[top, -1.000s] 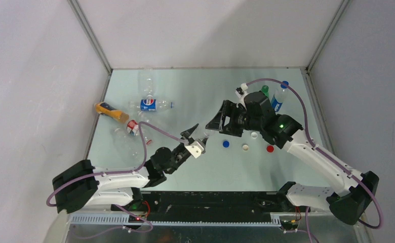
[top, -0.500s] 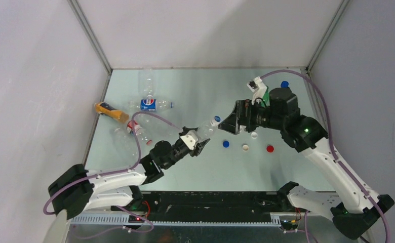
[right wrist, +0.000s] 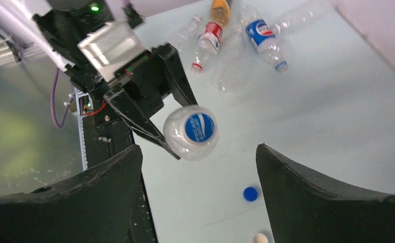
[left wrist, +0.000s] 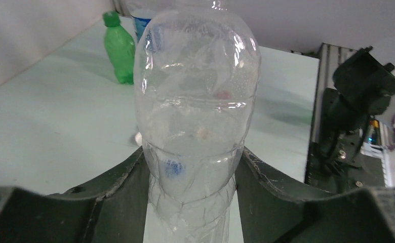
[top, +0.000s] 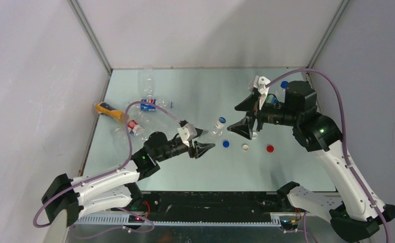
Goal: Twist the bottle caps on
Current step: Screw the bottle cap onto the plastic bottle.
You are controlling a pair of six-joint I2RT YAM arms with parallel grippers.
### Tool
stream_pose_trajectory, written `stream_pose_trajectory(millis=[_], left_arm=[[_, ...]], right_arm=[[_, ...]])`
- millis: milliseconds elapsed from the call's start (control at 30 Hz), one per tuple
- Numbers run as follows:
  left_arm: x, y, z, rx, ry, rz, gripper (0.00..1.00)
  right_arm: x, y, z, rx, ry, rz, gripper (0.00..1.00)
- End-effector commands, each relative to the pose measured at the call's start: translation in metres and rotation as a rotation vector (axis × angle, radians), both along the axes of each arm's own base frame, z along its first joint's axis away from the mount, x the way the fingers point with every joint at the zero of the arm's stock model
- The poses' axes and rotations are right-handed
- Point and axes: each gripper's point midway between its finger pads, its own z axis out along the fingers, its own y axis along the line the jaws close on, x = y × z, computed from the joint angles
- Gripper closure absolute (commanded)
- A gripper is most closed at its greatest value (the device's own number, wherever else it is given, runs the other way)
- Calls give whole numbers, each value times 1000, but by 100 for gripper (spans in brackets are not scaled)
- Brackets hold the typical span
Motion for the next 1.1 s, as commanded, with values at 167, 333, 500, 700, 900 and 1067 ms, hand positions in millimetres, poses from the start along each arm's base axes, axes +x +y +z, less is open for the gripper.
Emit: stream_pose_trajectory(millis=[167,333,500,700,900,1067], left_arm=[[-21,-6,22,-5,17,-123,100],[-23,-7,23,9,4,-139,100],[-24,-8,25,18,-16,-151,100],[-24,-8,25,44,-46,-165,100],[-24,-9,26,52,-54,-172,100],[-24,-9,25,56,-57,-172,100]], right_arm=[[-28,6,24,-7,-251,272,26],[-28,7,16,-49,-253,309,33],[-28,9,10,-63,-238,333,39],[-27,13,3,-75,-212,357,44],[-25,16,-1,-86,-198,371,46],[-25,18,-4,-95,-183,379,51]])
